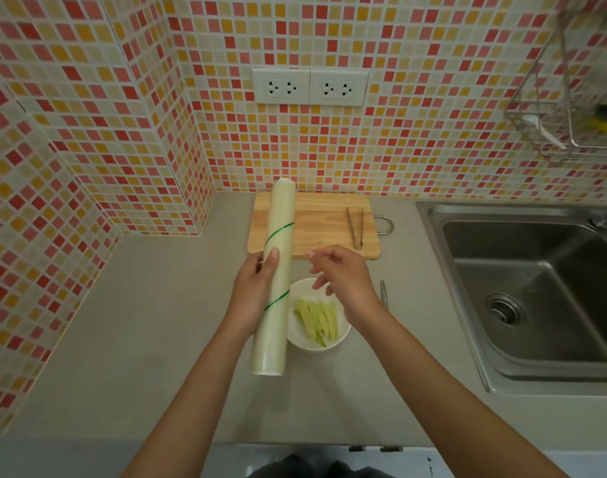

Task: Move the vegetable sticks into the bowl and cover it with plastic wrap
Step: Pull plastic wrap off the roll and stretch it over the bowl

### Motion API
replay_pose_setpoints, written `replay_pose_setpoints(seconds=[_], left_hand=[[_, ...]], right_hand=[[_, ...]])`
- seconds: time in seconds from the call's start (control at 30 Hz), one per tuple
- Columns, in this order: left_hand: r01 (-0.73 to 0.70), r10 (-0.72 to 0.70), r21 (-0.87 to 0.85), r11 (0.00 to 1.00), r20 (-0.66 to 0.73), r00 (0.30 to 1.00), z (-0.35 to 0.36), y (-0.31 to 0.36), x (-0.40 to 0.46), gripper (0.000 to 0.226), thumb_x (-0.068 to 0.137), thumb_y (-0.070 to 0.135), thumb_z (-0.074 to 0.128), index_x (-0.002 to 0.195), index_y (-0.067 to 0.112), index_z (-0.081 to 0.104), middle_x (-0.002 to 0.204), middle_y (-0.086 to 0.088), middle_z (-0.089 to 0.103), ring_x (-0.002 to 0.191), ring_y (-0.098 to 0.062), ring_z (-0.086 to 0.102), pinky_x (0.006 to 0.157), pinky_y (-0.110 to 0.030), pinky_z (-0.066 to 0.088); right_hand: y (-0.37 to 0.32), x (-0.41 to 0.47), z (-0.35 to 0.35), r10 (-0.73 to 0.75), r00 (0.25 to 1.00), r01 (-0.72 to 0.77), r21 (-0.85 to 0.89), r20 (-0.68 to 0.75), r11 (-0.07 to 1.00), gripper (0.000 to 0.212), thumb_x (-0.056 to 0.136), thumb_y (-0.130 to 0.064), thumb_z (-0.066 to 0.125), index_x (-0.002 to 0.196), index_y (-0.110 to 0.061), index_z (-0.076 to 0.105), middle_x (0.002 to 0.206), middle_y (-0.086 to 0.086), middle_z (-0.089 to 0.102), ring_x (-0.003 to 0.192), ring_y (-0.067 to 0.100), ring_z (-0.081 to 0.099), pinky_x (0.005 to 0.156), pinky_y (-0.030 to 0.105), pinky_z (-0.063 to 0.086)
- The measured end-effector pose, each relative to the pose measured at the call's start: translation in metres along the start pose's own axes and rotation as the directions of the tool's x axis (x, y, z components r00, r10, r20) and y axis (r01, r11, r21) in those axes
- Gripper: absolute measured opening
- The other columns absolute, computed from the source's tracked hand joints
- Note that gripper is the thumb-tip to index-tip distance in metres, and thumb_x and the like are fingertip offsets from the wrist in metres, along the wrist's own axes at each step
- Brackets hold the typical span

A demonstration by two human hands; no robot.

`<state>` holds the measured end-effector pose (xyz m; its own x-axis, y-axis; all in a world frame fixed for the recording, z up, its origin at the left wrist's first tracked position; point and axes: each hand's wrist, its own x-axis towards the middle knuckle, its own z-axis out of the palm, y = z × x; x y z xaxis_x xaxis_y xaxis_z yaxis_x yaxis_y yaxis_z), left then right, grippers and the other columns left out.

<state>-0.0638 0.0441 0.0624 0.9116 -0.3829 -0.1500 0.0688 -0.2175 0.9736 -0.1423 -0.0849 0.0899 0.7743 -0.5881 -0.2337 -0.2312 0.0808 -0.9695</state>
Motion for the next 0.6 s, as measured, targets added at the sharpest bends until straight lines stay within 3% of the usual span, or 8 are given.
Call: replay_pose_setpoints(seconds=[0.1, 0.2, 0.27, 0.37, 0.6], left_hand=[[0.008, -0.008, -0.034, 0.999, 0.008, 1.0, 0.017, 0.006, -0.006, 0.038, 0.094, 0.052, 0.043, 0.105, 0.019, 0.06, 0.086, 0.006, 0.064, 0.067, 0.005, 0.062, 0.054, -0.014, 0.044], [0.042, -0.041, -0.075, 0.996, 0.016, 0.999, 0.029, 0.008, -0.012, 0.04, 0.098, 0.051, 0.034, 0.108, 0.02, 0.057, 0.095, 0.002, 0.065, 0.085, -0.012, 0.065, 0.068, -0.031, 0.051], [0.061, -0.059, -0.115, 0.991, 0.022, 0.998, 0.034, 0.008, -0.014, 0.032, 0.1, 0.044, 0.033, 0.102, 0.022, 0.055, 0.095, -0.003, 0.064, 0.085, -0.019, 0.064, 0.072, -0.039, 0.052], [0.067, -0.064, -0.112, 0.991, 0.034, 0.997, 0.039, 0.005, -0.015, 0.022, 0.1, 0.036, 0.036, 0.095, 0.025, 0.053, 0.09, -0.002, 0.063, 0.077, -0.017, 0.061, 0.063, -0.032, 0.047], [0.091, -0.086, -0.071, 0.993, 0.074, 0.994, 0.046, 0.0, -0.017, 0.027, 0.1, 0.039, 0.037, 0.114, 0.02, 0.049, 0.098, 0.0, 0.062, 0.08, -0.011, 0.061, 0.061, -0.025, 0.045]], right_hand=[[-0.003, -0.003, 0.006, 0.018, 1.0, -0.019, 0.037, 0.019, 0.999, 0.021, 0.082, -0.033, 0.07, 0.085, -0.014, 0.062, 0.074, -0.002, 0.064, 0.047, 0.008, 0.057, 0.042, 0.018, 0.038], [0.001, -0.007, 0.006, 0.024, 1.0, -0.024, 0.022, -0.001, 0.999, 0.026, 0.078, -0.033, 0.074, 0.085, -0.012, 0.061, 0.073, -0.003, 0.062, 0.049, 0.008, 0.055, 0.043, 0.016, 0.038], [0.004, -0.008, 0.004, 0.024, 1.0, -0.024, 0.04, -0.017, 0.999, 0.022, 0.077, -0.027, 0.076, 0.081, -0.011, 0.061, 0.07, -0.004, 0.062, 0.048, 0.006, 0.054, 0.041, 0.014, 0.038], [0.008, -0.009, -0.002, 0.028, 0.999, -0.026, 0.084, -0.027, 0.996, 0.014, 0.078, -0.018, 0.075, 0.074, -0.011, 0.064, 0.067, -0.001, 0.063, 0.045, 0.002, 0.053, 0.041, 0.012, 0.039], [0.016, -0.01, -0.009, 0.084, 0.996, -0.08, 0.148, -0.022, 0.986, 0.009, 0.082, -0.01, 0.071, 0.076, -0.004, 0.07, 0.062, 0.004, 0.062, 0.05, 0.01, 0.051, 0.048, 0.017, 0.041]])
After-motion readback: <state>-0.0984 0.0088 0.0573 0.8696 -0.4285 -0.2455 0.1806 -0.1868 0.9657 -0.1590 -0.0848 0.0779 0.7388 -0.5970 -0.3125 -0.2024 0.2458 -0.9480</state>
